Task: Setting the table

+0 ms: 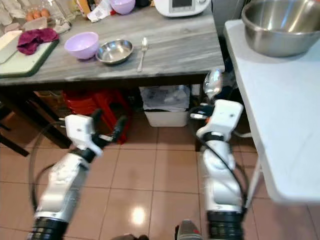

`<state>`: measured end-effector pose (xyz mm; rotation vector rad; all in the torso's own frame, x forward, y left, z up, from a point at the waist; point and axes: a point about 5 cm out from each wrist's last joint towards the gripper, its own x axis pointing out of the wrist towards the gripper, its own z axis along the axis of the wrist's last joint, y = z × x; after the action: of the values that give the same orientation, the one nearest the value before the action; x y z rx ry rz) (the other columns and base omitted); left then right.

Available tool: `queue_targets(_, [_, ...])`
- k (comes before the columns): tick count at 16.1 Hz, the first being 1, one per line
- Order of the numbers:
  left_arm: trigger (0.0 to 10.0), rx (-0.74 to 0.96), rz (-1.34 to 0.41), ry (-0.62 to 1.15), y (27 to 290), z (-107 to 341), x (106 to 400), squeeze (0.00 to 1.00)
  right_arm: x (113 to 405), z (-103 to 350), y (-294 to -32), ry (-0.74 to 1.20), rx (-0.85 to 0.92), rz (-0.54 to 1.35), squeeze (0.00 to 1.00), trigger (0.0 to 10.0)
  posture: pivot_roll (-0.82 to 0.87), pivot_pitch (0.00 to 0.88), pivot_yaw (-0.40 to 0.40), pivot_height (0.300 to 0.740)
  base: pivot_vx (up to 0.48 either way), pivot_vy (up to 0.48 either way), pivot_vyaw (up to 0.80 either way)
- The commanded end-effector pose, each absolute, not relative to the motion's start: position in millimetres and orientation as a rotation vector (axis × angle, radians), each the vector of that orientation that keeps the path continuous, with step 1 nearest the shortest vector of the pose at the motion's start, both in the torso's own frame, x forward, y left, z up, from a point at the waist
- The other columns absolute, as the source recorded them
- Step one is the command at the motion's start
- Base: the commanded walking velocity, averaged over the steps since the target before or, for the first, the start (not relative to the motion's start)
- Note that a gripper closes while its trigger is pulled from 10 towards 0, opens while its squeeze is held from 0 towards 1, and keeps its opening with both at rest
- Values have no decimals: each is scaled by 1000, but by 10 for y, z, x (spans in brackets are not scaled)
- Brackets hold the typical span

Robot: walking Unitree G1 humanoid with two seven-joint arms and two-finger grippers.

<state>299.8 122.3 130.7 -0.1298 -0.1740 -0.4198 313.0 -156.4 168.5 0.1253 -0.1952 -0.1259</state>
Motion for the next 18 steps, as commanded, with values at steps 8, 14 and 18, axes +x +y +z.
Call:
queue_targets(8, [10000,-42,-363,-49,1256,1096,2963,0,3109,1642,-1496,-190,133,-107,0,10000,-76,163,111,740,222,0,0])
queue_targets(14, [10000,-42,-383,-67,1246,1136,2985,0,3155,1625,-1435,-191,149,-101,0,10000,-67,124,119,740,0,232,0])
queue_targets(18, [10000,-35,-383,-71,1244,1142,2999,0,3176,1638,-1438,-200,148,-101,0,10000,-71,116,122,740,0,480,0])
